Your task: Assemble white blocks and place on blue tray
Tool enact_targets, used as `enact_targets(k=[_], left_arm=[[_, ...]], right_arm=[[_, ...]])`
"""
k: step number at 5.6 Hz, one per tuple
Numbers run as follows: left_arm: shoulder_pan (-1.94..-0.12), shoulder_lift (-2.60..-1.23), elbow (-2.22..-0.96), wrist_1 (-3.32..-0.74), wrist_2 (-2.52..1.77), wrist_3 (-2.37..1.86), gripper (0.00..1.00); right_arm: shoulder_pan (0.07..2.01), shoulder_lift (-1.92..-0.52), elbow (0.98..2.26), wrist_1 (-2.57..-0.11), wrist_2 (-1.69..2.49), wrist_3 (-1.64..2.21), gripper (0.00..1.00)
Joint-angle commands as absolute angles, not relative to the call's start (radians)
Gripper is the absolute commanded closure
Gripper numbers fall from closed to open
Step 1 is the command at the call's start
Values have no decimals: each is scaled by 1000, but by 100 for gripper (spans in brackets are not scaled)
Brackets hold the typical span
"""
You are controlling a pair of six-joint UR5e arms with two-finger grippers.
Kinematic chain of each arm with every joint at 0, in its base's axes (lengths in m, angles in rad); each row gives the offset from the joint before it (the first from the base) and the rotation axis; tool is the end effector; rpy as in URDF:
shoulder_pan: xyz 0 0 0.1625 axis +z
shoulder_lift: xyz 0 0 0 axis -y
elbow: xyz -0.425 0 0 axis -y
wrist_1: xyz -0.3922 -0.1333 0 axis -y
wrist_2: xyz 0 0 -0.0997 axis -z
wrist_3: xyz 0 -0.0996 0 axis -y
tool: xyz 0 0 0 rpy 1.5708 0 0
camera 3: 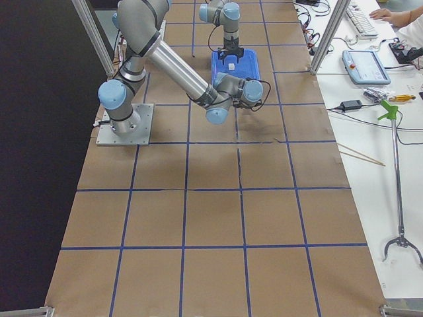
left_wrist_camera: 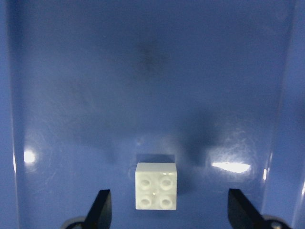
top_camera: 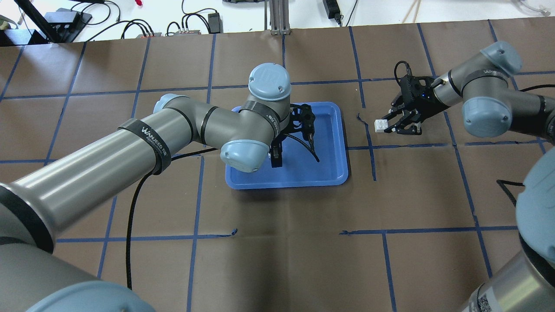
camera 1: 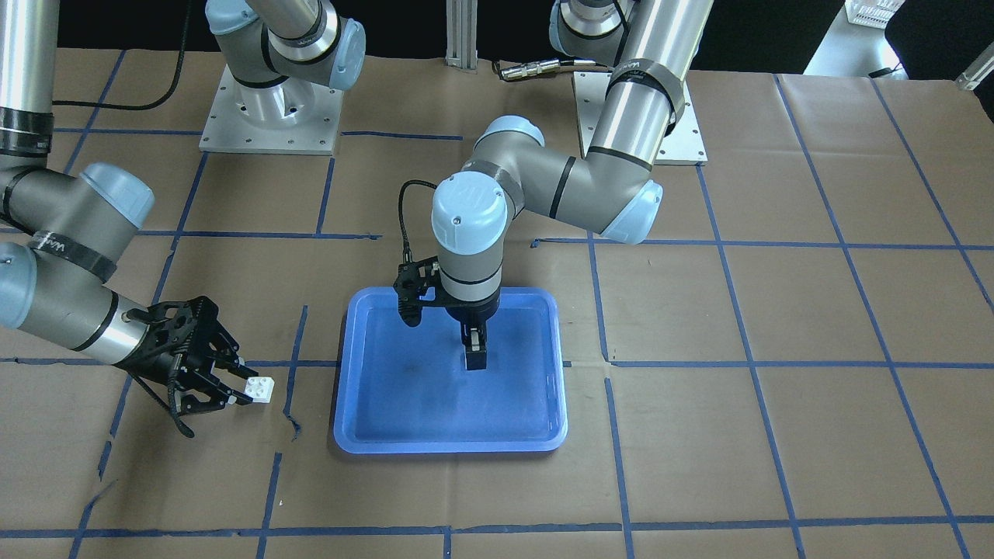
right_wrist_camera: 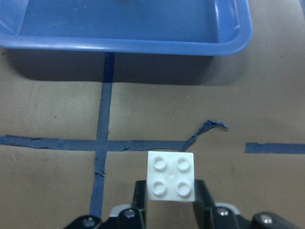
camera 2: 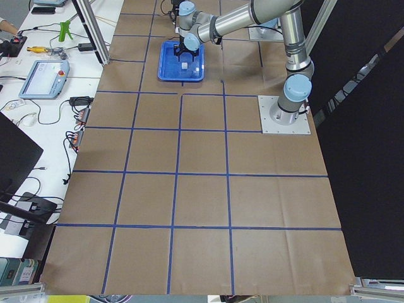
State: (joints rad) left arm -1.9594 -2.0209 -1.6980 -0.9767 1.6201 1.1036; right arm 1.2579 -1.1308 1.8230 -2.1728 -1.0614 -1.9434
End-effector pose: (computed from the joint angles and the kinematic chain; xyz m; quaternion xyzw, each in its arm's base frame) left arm -0.3518 -0.5204 0.2333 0.6784 0.7342 0.0008 0.0260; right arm -0.0038 -0.6025 0.2011 -0.6959 0.6712 -0.2088 0.1472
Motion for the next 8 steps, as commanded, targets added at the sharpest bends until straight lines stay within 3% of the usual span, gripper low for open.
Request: enact_targets(k=[1, 3, 4, 6, 7, 8], left_arm=[[-1933, -1852, -1674, -1235, 1628, 1068, 13], [-1855, -1734, -1629, -1421, 1615, 994, 13], [-1845, -1717, -1517, -1618, 1620, 977, 13], [-1842, -1689, -1496, -1645, 1628, 757, 9], [-1744, -1669, -1473, -1640, 1629, 653, 2], [-1700, -1616, -1498, -1590, 1628, 459, 1]], right_arm=[[1278, -1178, 1796, -2126, -1060, -1927, 84], [1430, -1199, 1796, -2143, -1058, -1718, 84], [1536, -1197, 1798, -2211, -1066, -1565, 84], [1675, -1154, 1816, -2366, -1075, -1410, 84], [1698, -1113, 1853, -2485, -1074, -1417, 84], [1706, -1082, 1902, -2605, -1074, -1425, 84]])
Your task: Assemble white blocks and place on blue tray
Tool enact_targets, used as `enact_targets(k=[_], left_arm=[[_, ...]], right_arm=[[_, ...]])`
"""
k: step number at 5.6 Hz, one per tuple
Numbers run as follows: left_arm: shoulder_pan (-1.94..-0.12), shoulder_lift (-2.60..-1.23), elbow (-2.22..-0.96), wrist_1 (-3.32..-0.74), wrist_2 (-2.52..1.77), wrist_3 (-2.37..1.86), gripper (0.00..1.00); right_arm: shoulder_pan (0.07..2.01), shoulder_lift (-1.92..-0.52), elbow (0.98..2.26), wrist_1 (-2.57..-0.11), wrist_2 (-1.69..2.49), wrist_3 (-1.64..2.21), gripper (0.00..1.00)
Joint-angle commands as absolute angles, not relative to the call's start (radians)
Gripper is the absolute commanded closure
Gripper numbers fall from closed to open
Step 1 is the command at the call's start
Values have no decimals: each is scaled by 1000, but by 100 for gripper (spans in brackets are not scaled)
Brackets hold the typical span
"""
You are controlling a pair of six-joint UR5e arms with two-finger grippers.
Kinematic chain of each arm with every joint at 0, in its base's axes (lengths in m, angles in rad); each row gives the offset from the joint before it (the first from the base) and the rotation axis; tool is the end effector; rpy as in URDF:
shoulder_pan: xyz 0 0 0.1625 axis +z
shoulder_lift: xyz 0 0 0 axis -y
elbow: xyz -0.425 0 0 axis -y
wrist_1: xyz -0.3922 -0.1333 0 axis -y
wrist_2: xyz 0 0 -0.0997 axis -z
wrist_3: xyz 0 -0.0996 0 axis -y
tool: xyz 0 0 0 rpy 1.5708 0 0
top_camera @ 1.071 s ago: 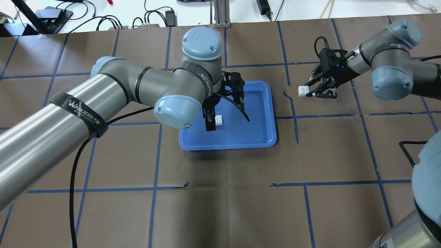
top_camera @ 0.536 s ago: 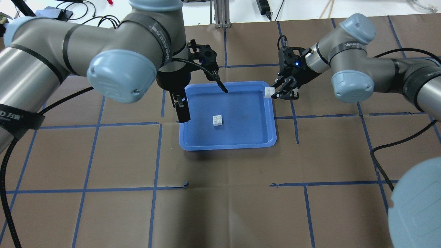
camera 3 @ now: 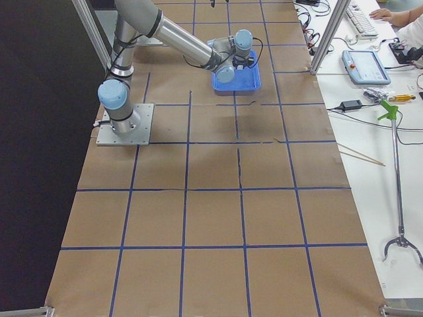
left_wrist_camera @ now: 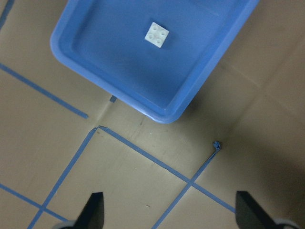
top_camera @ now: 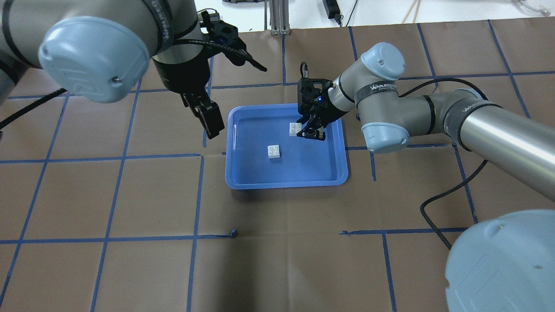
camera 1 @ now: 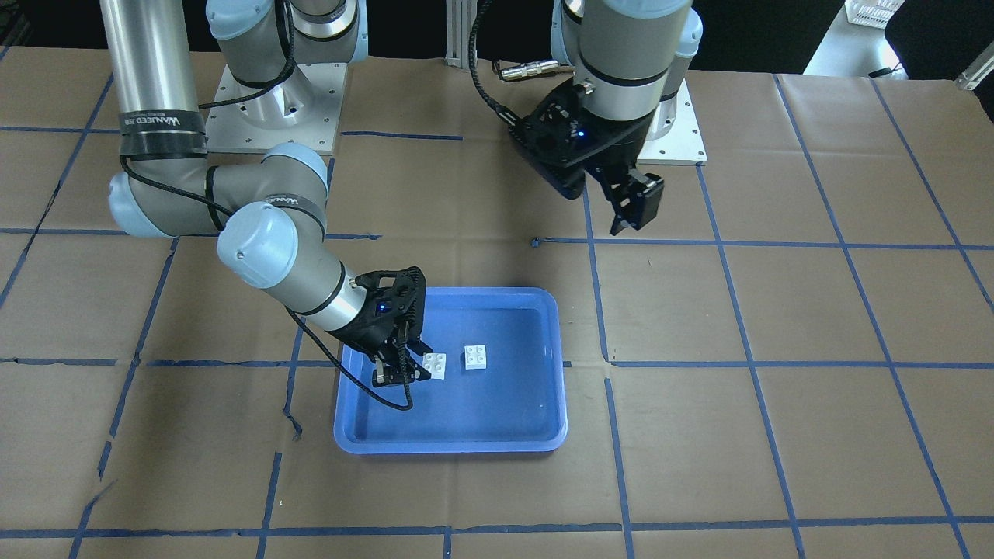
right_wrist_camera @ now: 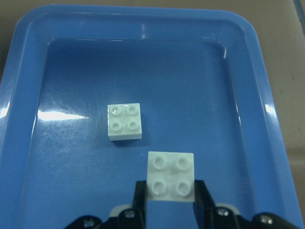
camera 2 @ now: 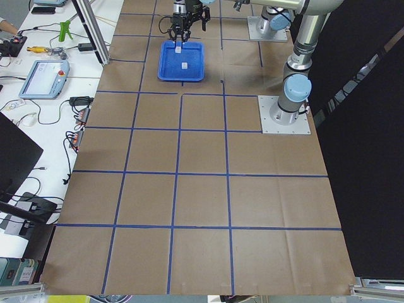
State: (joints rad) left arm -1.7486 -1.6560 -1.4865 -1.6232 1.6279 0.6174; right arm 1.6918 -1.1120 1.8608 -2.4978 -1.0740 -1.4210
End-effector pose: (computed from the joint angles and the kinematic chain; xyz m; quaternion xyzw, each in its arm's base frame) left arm -0.2180 -0.4918 0.4810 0.3876 0.9210 0.0322 0.0220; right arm 0.2506 -0.5630 0.2081 -0.6885 0.6772 -0.2169 0.1427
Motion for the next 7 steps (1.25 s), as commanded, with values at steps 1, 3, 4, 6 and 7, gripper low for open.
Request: enact_targets(k=[1, 3, 4, 6, 7], left_arm=[[-1663, -1605, -1508, -1582, 1626, 267, 1], [-1658, -1598, -1514, -1514, 1618, -220, 1], [-1661, -1597, -1537, -1511, 1602, -301, 1], [-1658, -1559, -1565, -1516, 1582, -228, 1], [-1651, -1557, -1563, -1517, 1562, -212, 1]], right_arm=[[1706, -1078, 1920, -2624, -1074, -1443, 84], [1707, -1077, 1966, -2628, -1072, -1474, 84], [1710, -1077, 1967, -2628, -1068, -1474, 84], [1712, -1078, 1964, -2650, -1062, -1470, 84], [1712, -1077, 1963, -2663, -1060, -1465, 84]])
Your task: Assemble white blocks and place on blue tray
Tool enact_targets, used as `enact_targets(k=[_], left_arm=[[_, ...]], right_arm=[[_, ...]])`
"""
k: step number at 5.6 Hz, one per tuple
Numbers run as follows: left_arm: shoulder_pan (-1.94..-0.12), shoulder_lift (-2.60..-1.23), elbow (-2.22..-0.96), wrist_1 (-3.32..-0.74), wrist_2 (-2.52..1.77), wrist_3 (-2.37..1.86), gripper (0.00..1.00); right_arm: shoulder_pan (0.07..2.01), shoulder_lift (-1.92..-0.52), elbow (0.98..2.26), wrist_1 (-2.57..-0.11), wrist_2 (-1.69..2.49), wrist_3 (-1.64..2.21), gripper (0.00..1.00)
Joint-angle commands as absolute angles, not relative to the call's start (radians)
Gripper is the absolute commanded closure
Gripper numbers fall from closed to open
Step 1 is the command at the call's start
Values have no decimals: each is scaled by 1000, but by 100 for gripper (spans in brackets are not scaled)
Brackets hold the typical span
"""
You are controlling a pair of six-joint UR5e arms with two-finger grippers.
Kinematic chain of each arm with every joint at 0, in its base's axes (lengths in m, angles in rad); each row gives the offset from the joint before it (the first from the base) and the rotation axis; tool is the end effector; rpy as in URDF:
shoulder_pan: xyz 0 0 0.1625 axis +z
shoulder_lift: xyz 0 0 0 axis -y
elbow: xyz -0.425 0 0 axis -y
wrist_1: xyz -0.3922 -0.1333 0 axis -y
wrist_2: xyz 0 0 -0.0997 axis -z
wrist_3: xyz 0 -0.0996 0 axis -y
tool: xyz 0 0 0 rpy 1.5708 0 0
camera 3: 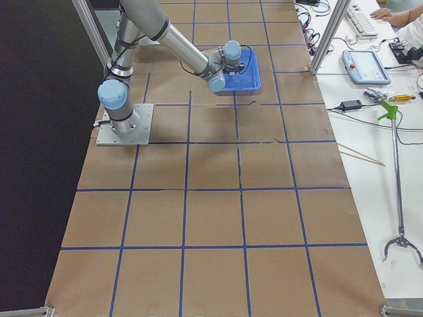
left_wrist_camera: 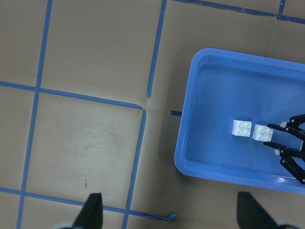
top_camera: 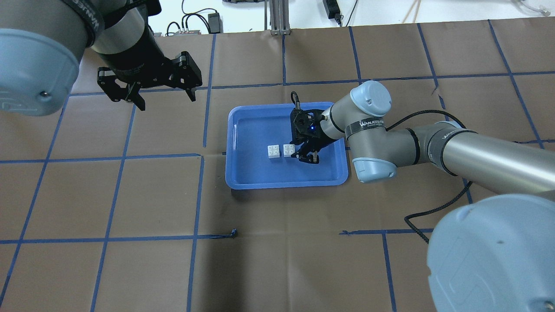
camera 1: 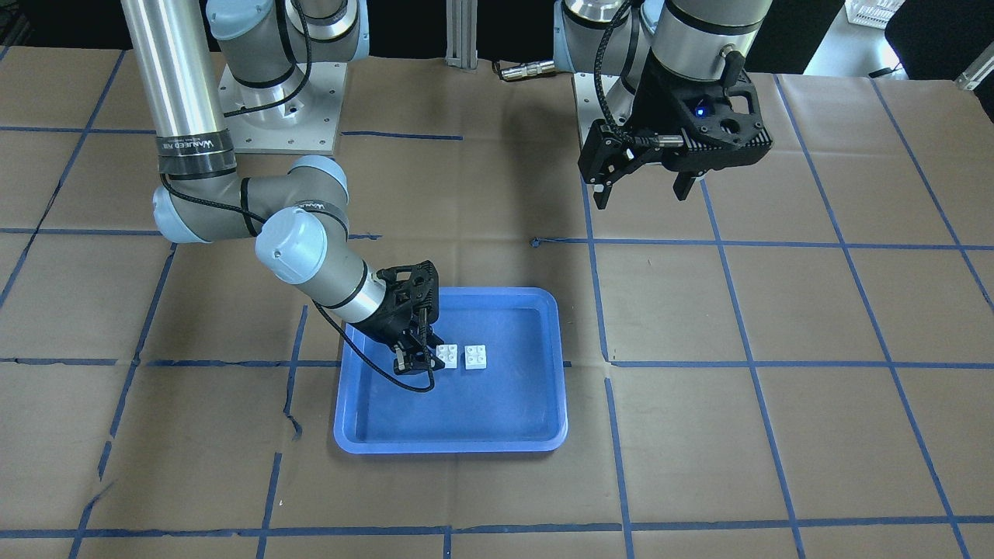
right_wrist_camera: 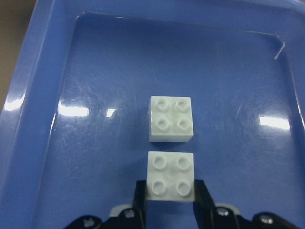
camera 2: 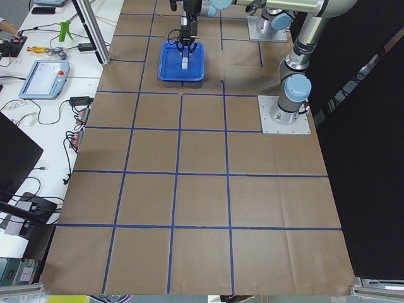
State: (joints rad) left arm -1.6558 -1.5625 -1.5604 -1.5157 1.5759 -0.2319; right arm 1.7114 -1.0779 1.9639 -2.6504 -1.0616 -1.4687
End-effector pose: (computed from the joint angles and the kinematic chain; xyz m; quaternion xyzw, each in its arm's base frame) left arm -0.1744 -0.4823 0.5028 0.0734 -0.9966 0.0368 0.0033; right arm 0.2591 -0.5327 0.1670 -0.7110 0.6503 -0.2282 0.1398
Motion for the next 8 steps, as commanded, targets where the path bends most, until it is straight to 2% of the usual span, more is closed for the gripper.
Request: enact_targets(k=[1, 8], left_arm=[[-1644, -1557, -1560, -1517, 1556, -142, 1], [-1643, -1552, -1563, -1513, 1554, -147, 1]], right_arm=[[1712, -1077, 1965, -2663, -1058, -1463, 84], [1718, -1060, 1965, -2665, -1017, -1454, 83]])
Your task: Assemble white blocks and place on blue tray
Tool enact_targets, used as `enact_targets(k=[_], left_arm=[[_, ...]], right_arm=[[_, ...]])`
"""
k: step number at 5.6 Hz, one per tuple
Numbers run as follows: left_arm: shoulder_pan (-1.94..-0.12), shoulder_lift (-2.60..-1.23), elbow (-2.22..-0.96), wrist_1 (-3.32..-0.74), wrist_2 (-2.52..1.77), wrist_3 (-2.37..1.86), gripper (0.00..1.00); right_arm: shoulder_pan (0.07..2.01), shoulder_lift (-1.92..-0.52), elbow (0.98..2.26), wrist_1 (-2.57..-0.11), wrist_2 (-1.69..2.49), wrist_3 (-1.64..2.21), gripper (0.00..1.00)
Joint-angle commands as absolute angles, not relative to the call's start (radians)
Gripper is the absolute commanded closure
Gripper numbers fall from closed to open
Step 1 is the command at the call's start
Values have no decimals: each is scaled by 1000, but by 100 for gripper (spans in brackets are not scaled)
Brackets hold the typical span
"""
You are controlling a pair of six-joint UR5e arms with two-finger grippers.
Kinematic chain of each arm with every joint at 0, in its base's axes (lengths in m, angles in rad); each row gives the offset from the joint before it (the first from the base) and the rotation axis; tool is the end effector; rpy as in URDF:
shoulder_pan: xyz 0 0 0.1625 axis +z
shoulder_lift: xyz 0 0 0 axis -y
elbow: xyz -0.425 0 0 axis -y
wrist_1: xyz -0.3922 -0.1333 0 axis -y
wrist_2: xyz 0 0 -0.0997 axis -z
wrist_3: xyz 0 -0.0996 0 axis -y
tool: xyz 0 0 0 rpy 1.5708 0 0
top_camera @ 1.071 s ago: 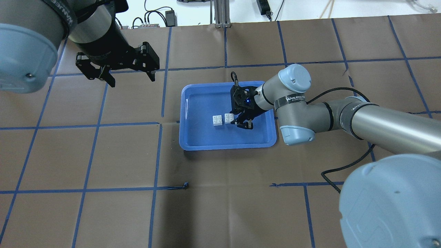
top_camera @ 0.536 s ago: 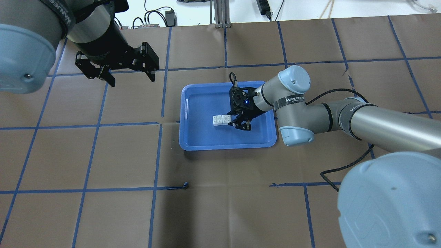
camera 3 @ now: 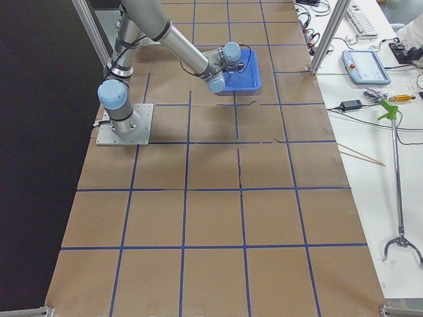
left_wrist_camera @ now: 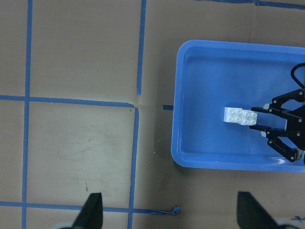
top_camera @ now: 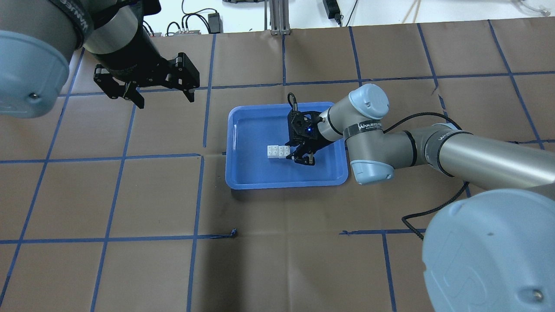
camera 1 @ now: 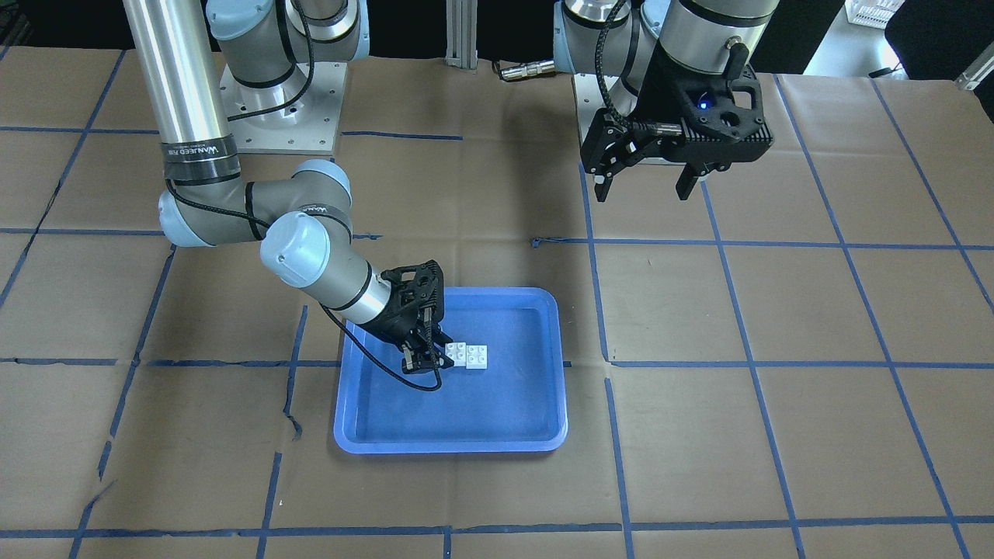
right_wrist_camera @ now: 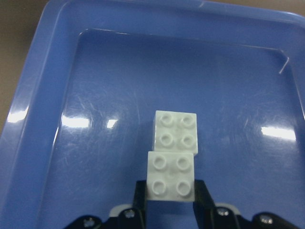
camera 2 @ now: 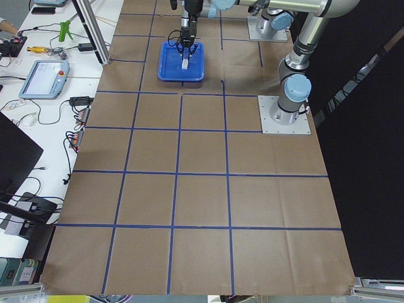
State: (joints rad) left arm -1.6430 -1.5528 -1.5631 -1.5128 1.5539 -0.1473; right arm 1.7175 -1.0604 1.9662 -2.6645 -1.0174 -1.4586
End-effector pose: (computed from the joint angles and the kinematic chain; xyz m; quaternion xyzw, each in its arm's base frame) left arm -0.1701 -0.4811 0.5066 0.0372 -0.9984 0.0407 0.0130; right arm 0.2660 -0.5302 0.1601 -0.7066 0.6470 -0.2374 0.1605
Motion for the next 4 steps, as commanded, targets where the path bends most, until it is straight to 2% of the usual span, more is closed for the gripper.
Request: enact_targets(k=[1, 4], left_arm=[[-1643, -1552, -1563, -1513, 1554, -146, 1], [-1643, -1552, -1563, -1513, 1552, -144, 1]], right_arm=[[1718, -1058, 1965, -2665, -1017, -1454, 82], [1718, -1052, 1962, -2672, -1017, -1453, 82]])
